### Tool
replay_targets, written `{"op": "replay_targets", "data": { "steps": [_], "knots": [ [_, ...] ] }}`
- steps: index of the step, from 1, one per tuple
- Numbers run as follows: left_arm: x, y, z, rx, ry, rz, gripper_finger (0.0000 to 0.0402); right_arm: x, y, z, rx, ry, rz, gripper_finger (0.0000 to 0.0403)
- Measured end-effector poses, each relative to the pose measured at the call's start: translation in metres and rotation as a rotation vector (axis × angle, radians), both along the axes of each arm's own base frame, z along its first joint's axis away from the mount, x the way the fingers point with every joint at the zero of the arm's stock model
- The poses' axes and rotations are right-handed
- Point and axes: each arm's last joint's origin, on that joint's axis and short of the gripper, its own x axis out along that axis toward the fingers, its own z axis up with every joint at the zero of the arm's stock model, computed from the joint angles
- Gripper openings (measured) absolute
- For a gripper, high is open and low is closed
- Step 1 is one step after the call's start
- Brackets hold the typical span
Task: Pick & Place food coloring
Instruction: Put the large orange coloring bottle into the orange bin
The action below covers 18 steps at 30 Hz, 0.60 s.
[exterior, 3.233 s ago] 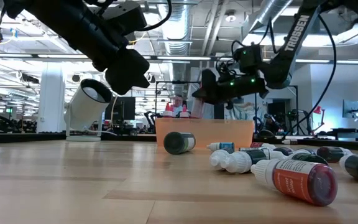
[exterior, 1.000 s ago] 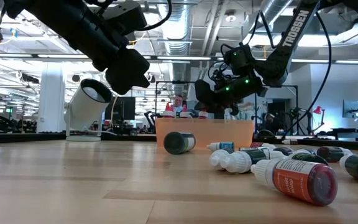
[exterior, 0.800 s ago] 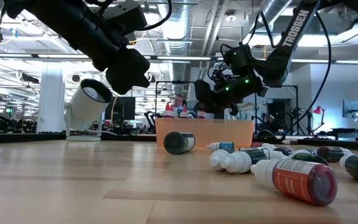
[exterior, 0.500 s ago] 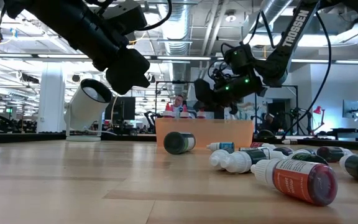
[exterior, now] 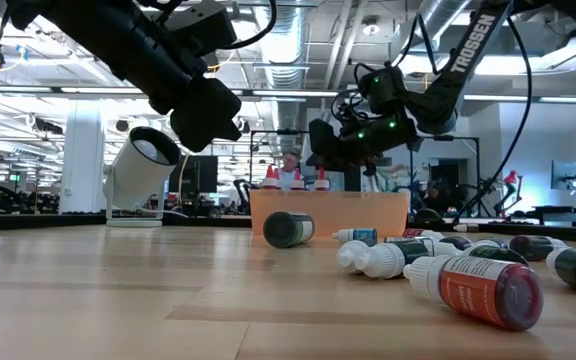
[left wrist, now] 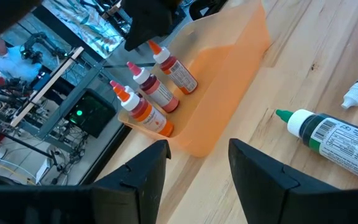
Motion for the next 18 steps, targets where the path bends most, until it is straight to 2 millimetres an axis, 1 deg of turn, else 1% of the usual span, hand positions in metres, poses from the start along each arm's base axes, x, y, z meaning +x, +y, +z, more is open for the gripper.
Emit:
{"op": "replay_targets", "data": {
  "steps": [6,11,16,18],
  "knots": [
    [0.000,0.000,0.000,0.001,0.002,-0.001,0.0169,0.001,-0.003,0.010,-0.071,0.008,0.008,0.0124],
    [0.000,0.000,0.000,0.002,0.007,-0.002,0.0169,-0.005,0.001,0.032,-0.126,0.033,0.022,0.0124],
    [-0.002,0.001,-0.001,0.010,0.029,-0.002,0.0169,-0.014,0.017,0.056,-0.148,0.160,0.074,0.0124],
    [-0.002,0.001,-0.001,0.013,0.036,-0.002,0.0169,-0.018,0.027,0.057,-0.125,0.249,0.111,0.0124]
  ]
}}
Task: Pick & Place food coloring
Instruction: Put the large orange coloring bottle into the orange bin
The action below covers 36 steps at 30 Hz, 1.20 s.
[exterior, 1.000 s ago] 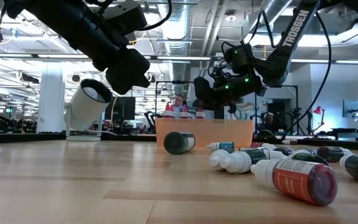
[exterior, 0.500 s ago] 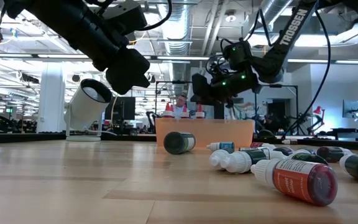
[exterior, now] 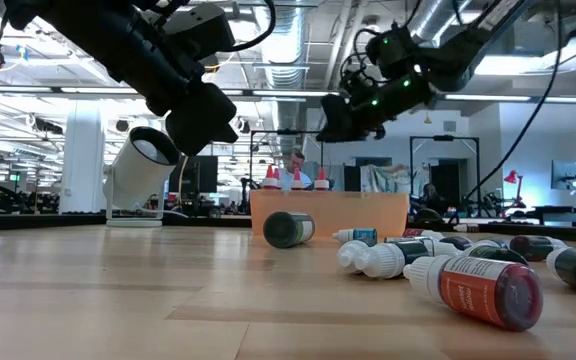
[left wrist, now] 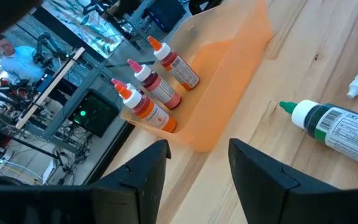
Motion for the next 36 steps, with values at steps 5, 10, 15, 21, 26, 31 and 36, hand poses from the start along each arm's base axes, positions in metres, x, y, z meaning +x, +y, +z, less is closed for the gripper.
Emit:
{"op": "replay_targets", "data": {
  "steps": [5,10,15,21,26,31,36],
  "knots": [
    [0.000,0.000,0.000,0.002,0.005,0.000,0.0169,-0.003,0.022,-0.023,0.055,0.196,0.072,0.0123],
    [-0.001,0.000,0.000,0.003,0.008,0.000,0.0169,-0.005,0.036,-0.047,0.081,0.237,0.097,0.0123],
    [-0.001,0.000,0.000,-0.002,0.005,0.001,0.0169,-0.004,0.038,-0.053,0.088,0.236,0.101,0.0123],
    [-0.001,0.000,0.000,-0.002,0.005,0.001,0.0169,0.000,0.038,-0.074,0.089,0.288,0.121,0.0123],
    [-0.001,0.000,-0.001,-0.001,0.008,0.001,0.0169,0.008,0.033,-0.086,0.086,0.243,0.115,0.0123],
    [-0.001,0.001,-0.001,0.000,0.010,0.002,0.0169,0.006,0.032,-0.089,0.080,0.269,0.101,0.0119],
    [-0.001,0.001,-0.001,0.003,0.010,0.003,0.0169,0.004,0.025,-0.083,0.139,0.289,0.057,0.0111]
  ]
}}
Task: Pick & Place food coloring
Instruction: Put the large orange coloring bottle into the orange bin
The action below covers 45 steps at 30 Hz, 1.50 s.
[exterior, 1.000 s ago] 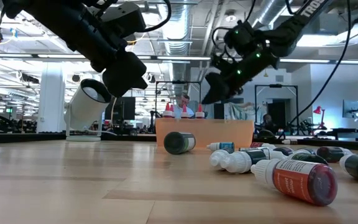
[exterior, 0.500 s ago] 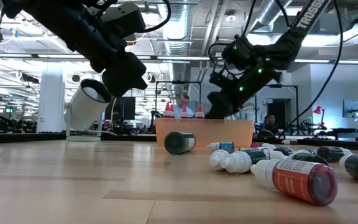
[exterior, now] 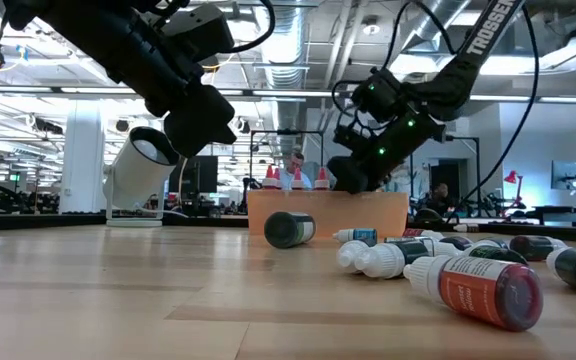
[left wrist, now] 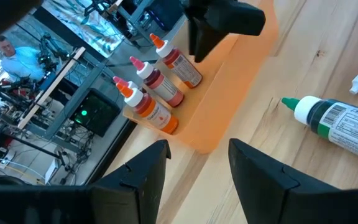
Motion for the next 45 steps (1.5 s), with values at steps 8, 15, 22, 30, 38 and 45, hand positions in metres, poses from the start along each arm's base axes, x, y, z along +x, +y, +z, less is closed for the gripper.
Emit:
{"op": "replay_targets", "data": {
  "steps": [8,15,22,30,38,45],
  "knots": [
    [0.000,0.001,0.000,0.000,-0.001,0.003,0.0169,-0.001,-0.002,0.002,0.012,-0.008,-0.039,0.0106],
    [0.000,0.001,0.000,-0.001,-0.003,0.003,0.0169,-0.002,-0.009,0.006,0.002,-0.039,-0.067,0.0106],
    [0.000,0.001,0.000,-0.002,-0.003,0.003,0.0169,0.000,-0.019,0.013,0.006,-0.057,-0.096,0.0106],
    [0.000,0.001,0.000,-0.002,-0.003,0.003,0.0169,0.004,-0.021,0.019,0.012,-0.049,-0.090,0.0106],
    [0.001,0.001,0.000,-0.004,-0.002,0.002,0.0169,0.002,-0.020,0.015,0.035,-0.006,-0.089,0.0106],
    [0.001,0.001,0.000,-0.005,-0.004,0.002,0.0169,0.001,-0.021,0.014,0.039,-0.006,-0.090,0.0106]
  ]
}}
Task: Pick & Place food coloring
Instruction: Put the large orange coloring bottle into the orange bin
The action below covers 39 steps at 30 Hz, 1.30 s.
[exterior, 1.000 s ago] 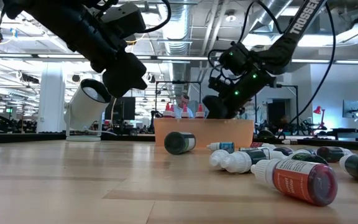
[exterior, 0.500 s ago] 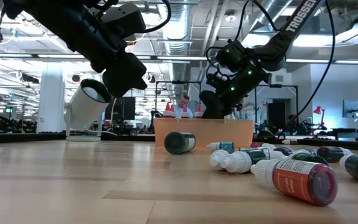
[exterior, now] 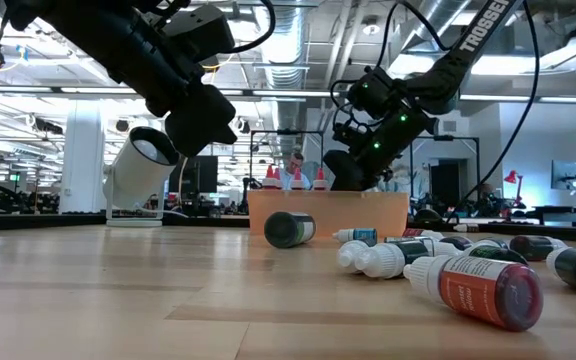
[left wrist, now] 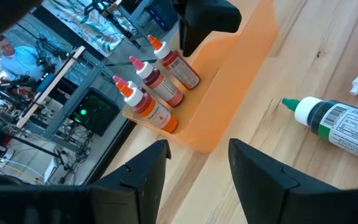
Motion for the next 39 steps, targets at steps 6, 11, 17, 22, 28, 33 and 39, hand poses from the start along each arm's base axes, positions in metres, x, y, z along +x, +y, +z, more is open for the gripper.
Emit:
{"op": "replay_targets", "data": {
  "steps": [6,11,17,22,28,33,39],
  "knots": [
    [0.000,0.000,0.000,-0.001,-0.003,0.000,0.0169,-0.001,-0.003,0.000,-0.003,-0.005,-0.010,0.0106],
    [0.000,0.000,0.000,-0.002,-0.006,0.000,0.0169,-0.002,-0.006,0.001,-0.006,-0.020,-0.012,0.0106],
    [0.000,0.000,0.000,-0.002,-0.006,0.000,0.0169,-0.001,-0.007,0.003,-0.008,-0.035,-0.010,0.0106],
    [0.000,0.000,0.000,-0.002,-0.006,0.000,0.0169,-0.001,-0.008,0.004,-0.014,-0.048,-0.008,0.0106],
    [0.000,0.000,0.000,-0.001,-0.006,0.001,0.0169,-0.003,-0.012,0.004,-0.014,-0.047,-0.020,0.0106],
    [0.000,0.000,0.000,-0.001,-0.006,0.001,0.0169,-0.004,-0.014,0.004,-0.014,-0.047,-0.028,0.0106],
    [0.000,0.000,0.000,-0.001,-0.007,0.001,0.0169,-0.004,-0.015,0.004,-0.029,-0.050,-0.020,0.0106]
  ]
}}
